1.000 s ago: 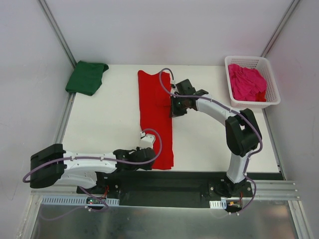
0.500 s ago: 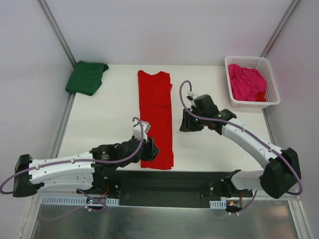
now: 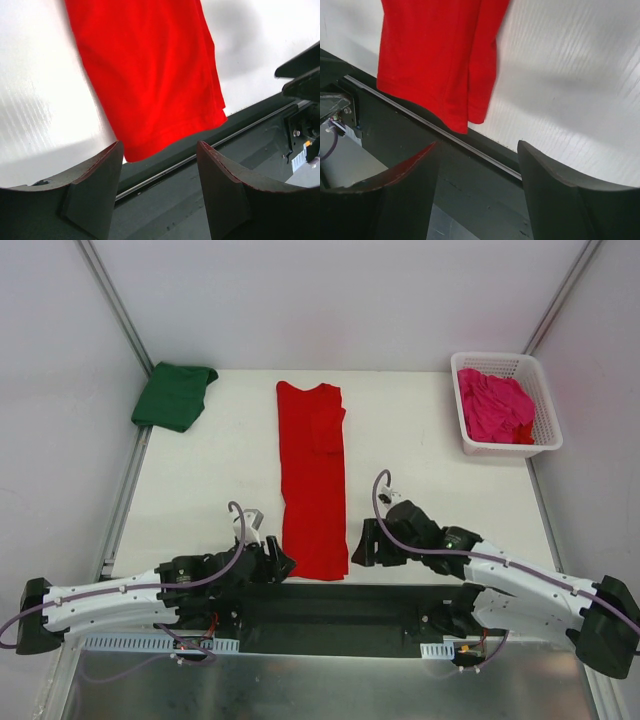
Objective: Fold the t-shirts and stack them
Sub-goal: Grab the bottom of the folded rectangular tshirt with both arms
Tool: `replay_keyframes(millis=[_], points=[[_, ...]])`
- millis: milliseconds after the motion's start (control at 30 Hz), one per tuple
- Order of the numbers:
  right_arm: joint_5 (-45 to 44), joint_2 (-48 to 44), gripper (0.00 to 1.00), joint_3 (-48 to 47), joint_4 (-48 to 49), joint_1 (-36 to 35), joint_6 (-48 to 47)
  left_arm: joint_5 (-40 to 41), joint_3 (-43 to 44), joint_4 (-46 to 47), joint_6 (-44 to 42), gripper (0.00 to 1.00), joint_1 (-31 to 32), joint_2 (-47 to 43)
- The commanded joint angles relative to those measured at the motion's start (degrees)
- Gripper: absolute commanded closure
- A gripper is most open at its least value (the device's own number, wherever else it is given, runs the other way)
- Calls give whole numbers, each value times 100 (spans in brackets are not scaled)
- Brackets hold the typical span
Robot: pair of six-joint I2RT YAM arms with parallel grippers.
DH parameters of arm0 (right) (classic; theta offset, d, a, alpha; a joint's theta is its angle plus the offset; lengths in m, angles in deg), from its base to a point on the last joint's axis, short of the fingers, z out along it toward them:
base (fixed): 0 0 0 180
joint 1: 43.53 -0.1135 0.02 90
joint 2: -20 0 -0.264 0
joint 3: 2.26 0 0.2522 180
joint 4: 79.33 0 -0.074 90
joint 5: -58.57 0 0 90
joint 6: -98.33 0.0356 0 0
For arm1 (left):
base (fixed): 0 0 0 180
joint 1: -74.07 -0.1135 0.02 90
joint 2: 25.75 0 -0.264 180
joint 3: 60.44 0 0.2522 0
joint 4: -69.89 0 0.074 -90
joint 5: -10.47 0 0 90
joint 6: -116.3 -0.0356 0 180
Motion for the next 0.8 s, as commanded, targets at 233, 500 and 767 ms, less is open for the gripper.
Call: replay_keyframes(millis=[233,500,767], points=[[-408,181,32,840,2007,-422,1158,185,-357,65,478,38,49,-50],[-171,841,33,1104,2887,-440,1484,335,-734,319,838,35,48,39],[-74,1035,32,1271,3143,-510,1686,238,-884,899,865,34,40,556]])
